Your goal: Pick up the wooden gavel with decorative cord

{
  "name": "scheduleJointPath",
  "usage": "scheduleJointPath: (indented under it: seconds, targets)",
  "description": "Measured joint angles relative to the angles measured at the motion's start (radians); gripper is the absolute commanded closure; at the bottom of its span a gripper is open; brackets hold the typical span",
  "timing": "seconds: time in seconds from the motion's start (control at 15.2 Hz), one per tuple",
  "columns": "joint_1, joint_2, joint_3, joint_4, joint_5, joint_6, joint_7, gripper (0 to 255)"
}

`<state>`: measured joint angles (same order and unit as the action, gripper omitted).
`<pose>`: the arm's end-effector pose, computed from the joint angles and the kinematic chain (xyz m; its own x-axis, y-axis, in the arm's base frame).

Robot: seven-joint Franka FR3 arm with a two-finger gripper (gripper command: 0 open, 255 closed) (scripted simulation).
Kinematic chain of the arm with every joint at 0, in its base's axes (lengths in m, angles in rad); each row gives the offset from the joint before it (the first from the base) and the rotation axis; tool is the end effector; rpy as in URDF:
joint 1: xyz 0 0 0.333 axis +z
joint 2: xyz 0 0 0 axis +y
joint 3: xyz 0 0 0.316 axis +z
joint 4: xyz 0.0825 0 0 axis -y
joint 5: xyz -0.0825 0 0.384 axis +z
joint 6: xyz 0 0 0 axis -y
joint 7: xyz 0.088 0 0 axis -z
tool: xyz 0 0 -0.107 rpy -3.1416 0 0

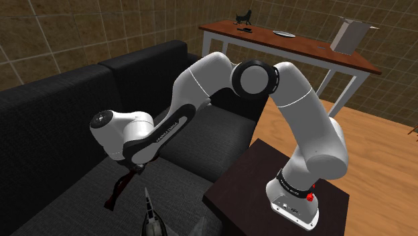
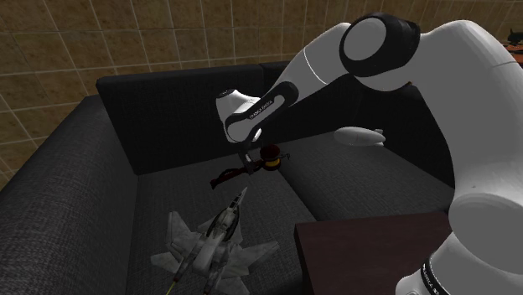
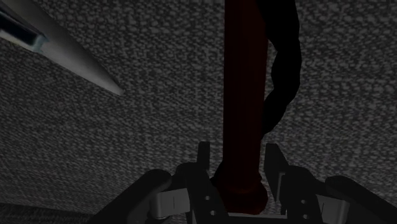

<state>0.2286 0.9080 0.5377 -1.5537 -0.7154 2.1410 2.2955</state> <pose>0.5402 0.4152 0.1481 0.3395 -0.9217 0.1875 -0.9405 -0.3360 0.0512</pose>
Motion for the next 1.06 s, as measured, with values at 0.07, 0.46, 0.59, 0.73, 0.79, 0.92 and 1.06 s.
scheduleJointPath:
  seconds: [0.07, 0.46, 0.59, 0.73, 0.79, 0.92, 1.06]
  targets:
    - [-0.001, -0.004, 0.002, -0.002, 0.002, -0.003, -0.001, 255]
    - [-0.018, -0.055, 0.024, -0.017, 0.026, -0.038, -0.017, 255]
    - [-0.023, -0.072, 0.032, -0.019, 0.035, -0.052, -0.023, 255]
    - [-0.027, -0.089, 0.040, -0.022, 0.044, -0.065, -0.028, 255]
    - [-0.032, -0.100, 0.045, -0.025, 0.050, -0.073, -0.033, 255]
    - [-0.036, -0.118, 0.053, -0.028, 0.059, -0.086, -0.037, 255]
    - [-0.043, -0.134, 0.060, -0.032, 0.067, -0.097, -0.043, 255]
